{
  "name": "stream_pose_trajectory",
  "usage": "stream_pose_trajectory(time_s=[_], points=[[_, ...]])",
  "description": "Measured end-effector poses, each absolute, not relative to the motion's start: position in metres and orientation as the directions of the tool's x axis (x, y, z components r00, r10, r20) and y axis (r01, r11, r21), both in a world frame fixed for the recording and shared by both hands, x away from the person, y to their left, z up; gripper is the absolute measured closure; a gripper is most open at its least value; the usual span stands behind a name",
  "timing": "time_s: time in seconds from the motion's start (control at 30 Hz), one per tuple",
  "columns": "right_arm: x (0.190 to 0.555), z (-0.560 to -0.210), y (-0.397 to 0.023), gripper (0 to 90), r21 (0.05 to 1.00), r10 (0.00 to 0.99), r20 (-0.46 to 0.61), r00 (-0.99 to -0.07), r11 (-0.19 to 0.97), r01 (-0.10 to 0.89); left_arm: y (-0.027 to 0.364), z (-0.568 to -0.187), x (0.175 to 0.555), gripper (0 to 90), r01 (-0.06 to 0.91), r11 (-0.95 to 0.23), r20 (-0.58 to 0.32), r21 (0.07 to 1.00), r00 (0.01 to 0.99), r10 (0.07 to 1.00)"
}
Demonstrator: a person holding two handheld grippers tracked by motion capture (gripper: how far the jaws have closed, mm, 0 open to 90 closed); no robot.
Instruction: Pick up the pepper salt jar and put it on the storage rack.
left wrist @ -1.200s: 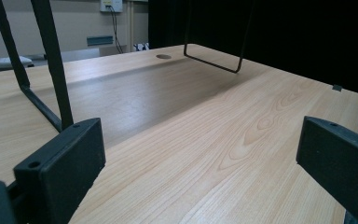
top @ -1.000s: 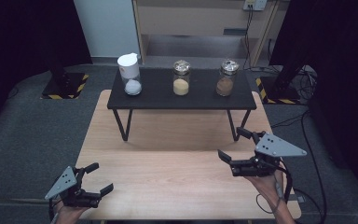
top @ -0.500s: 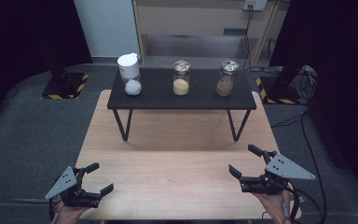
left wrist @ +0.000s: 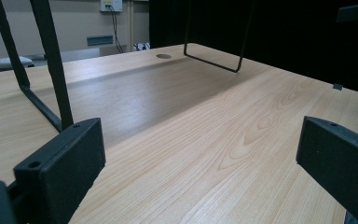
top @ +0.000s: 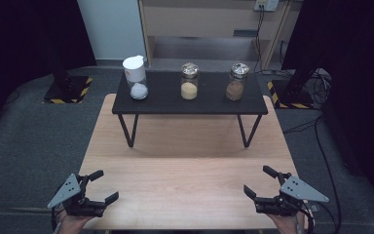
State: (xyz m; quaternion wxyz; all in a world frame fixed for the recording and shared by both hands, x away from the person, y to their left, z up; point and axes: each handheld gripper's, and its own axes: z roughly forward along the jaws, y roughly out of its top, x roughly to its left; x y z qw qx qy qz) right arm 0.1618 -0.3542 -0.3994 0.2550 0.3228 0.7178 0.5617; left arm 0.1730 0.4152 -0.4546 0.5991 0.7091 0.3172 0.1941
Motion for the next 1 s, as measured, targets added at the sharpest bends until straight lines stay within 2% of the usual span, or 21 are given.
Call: stream_pose_trajectory(time_s=[1.0], points=[[0.160, -0.426, -0.359, 10.2, 0.969, 0.758, -0.005, -0.653, 0.165, 0.184, 0.413, -0.453, 0.174, 0.2, 0.216, -0.100, -0.093, 0.971, 0.733, 0.674]])
